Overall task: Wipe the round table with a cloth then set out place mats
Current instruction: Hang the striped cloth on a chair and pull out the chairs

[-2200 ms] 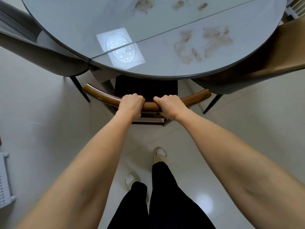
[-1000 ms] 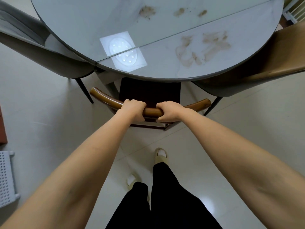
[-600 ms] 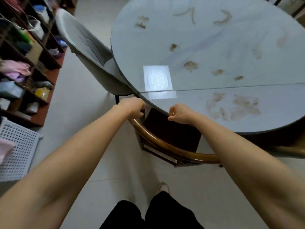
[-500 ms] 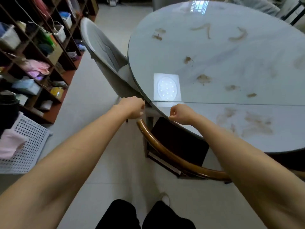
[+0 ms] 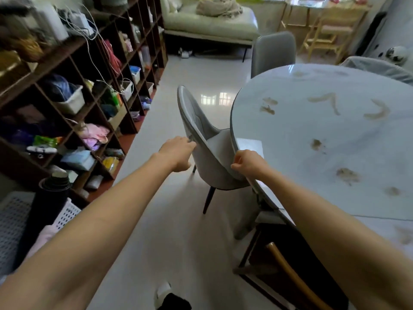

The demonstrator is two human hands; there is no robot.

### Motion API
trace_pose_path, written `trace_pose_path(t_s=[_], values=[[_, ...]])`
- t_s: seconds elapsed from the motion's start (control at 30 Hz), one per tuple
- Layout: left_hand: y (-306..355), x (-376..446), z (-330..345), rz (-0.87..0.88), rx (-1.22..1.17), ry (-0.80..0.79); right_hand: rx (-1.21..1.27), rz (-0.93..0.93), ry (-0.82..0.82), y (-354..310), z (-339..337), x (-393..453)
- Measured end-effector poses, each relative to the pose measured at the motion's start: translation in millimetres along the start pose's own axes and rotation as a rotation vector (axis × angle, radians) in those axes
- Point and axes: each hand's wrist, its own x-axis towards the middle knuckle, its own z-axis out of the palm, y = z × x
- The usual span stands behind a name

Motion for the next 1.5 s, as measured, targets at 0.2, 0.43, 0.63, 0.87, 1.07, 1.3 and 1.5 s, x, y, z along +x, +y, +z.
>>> trace_pose_path(t_s=[0.2,0.43,0.63,0.87,1.07,1.3,1.5], values=[[-118,51,-20,0.092,0.127,-0.039,0.043,0.074,0.021,-80,-10,77],[-177,178,-34,0.235,0.242,-0.04,0.203,0.213,-0.118,-95,-8,180],[-198,277,-30,0.391,0.395,-0.098,0.352,0.199,-0.354,-133,0,267],[-218,383,-21,0.761,0.57,-0.152,-0.065,0.271,-0.078,-184,17,339],[-228,451,-19,1.036,0.578,-0.07,-0.138,0.503,0.141,-192,23,371],[-212,486,-26,1.269,0.587,-0.273,0.067,0.853,0.089,-184,25,376],[-206,503,-20,1.365,0.556,-0.357,0.092,0.964,0.037,-185,23,389]])
